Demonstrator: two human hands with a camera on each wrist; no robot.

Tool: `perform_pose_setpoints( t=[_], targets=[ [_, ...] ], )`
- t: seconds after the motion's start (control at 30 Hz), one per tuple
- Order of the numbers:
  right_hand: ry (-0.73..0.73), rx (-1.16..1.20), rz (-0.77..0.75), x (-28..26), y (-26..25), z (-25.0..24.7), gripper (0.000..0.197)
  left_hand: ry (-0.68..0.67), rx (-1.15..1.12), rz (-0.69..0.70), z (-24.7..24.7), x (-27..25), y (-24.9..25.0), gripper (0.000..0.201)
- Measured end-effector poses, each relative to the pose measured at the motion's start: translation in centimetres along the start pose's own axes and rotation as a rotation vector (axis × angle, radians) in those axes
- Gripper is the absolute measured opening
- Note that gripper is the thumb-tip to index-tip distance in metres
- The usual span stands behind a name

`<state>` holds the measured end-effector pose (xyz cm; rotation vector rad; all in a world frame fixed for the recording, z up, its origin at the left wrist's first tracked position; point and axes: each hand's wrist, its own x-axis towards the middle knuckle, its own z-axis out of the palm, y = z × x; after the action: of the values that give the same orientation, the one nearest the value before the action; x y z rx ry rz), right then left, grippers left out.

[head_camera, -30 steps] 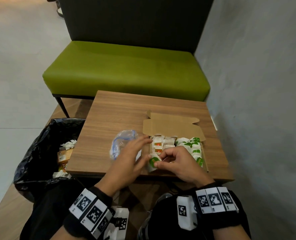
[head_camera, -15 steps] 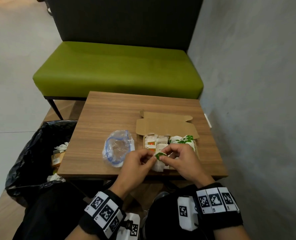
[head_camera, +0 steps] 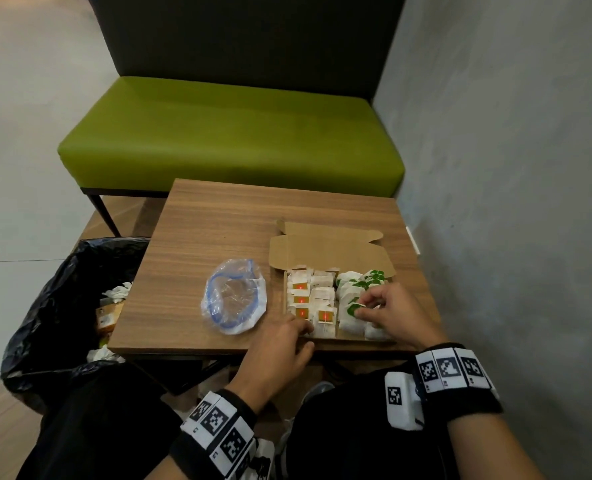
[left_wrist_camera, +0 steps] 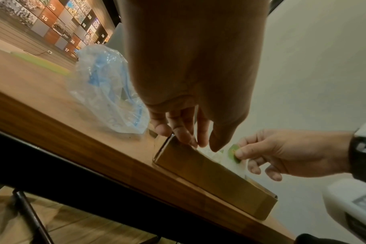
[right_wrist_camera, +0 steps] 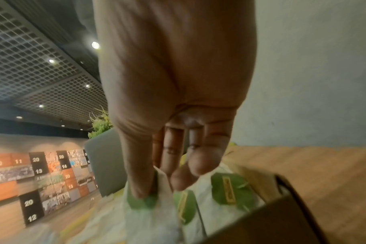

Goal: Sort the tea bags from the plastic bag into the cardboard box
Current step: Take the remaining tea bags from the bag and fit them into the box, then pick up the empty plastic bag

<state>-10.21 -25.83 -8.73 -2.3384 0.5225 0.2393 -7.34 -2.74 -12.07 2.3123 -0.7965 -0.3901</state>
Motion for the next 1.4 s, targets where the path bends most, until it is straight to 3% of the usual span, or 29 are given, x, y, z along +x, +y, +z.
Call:
perform_pose_setpoints(
  t=[0.13, 0.57, 0.77, 1.07, 1.17, 1.23, 1.3, 1.33, 1.4],
  targets=[
    [0.09, -0.233, 0.001, 0.7, 0.3, 1.2, 0.009, 0.001, 0.014, 0.009, 0.1, 0.1, -0.2, 0.031],
    [0.346, -0.269, 0.062, 0.3, -0.6, 2.1, 0.018, 0.009, 0.015, 0.028, 0.0, -0.1, -0.3, 0.031],
    [-0.081, -0.448, 0.051, -1.0, -1.6, 2.2, 0.009, 0.01, 0.017, 0.029, 0.0, -0.1, -0.3, 0.03],
    [-0.094, -0.472, 0.081, -1.6, -1.2, 1.8, 0.018, -0.011, -0.013, 0.022, -0.1, -0.3, -0.3, 0.029],
    [-0.043, -0.359, 0.1, -1.9, -0.9, 1.3, 0.016, 0.094, -0.029, 0.05, -0.7, -0.4, -0.2, 0.023],
    [0.009, -0.296, 0.084, -2.2, -0.7, 1.1, 0.015, 0.309, 0.067, 0.052, -1.9, -0.4, -0.2, 0.019],
    [0.052, -0.248, 0.062, -2.5, -0.7, 1.1, 0.013, 0.544, 0.226, -0.033, -3.5, -0.1, -0.7, 0.021],
    [0.071, -0.226, 0.051, -2.8, -0.8, 1.2, 0.011, 0.581, 0.298, -0.123, -4.4, 0.1, -1.2, 0.024],
    [0.076, -0.175, 0.024, -3.6, -1.4, 1.6, 0.008, 0.475, 0.387, -0.322, -5.9, 0.5, -2.6, 0.03]
  ],
)
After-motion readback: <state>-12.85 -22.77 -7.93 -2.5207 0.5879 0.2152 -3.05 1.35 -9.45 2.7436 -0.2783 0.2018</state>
